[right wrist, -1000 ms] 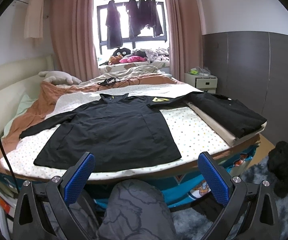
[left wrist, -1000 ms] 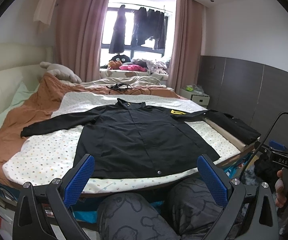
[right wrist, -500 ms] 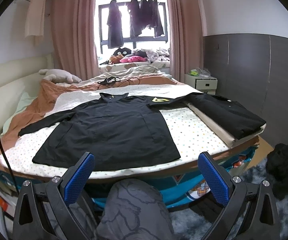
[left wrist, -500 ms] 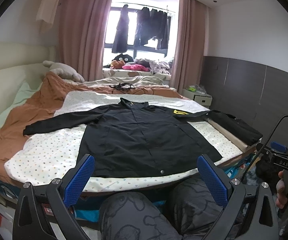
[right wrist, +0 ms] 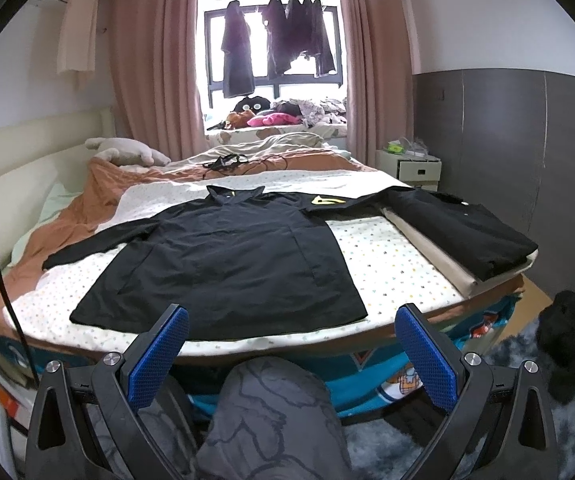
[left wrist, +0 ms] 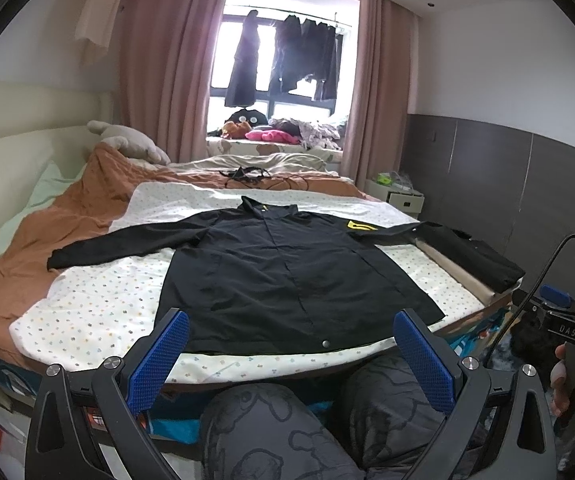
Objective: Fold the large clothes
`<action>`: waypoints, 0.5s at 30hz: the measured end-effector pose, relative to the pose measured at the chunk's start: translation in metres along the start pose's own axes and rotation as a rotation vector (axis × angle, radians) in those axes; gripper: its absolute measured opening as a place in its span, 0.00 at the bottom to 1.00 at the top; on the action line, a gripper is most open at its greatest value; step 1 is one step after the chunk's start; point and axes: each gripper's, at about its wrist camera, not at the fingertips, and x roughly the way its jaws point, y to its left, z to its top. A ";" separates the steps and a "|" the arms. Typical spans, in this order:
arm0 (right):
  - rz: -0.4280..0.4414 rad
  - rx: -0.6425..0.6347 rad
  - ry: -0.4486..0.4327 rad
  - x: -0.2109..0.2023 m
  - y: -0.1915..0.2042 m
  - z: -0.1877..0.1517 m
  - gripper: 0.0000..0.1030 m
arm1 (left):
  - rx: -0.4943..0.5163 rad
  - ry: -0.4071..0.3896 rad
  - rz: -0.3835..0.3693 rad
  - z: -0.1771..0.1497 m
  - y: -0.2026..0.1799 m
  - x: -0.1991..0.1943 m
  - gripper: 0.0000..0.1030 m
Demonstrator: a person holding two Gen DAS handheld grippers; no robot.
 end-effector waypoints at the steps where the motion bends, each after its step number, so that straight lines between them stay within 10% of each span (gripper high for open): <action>1: 0.001 0.005 0.000 0.000 0.000 0.000 1.00 | 0.000 -0.001 -0.001 -0.001 0.000 -0.001 1.00; 15: 0.020 0.023 -0.004 0.001 -0.002 -0.001 1.00 | 0.000 0.002 0.001 -0.001 0.004 0.000 1.00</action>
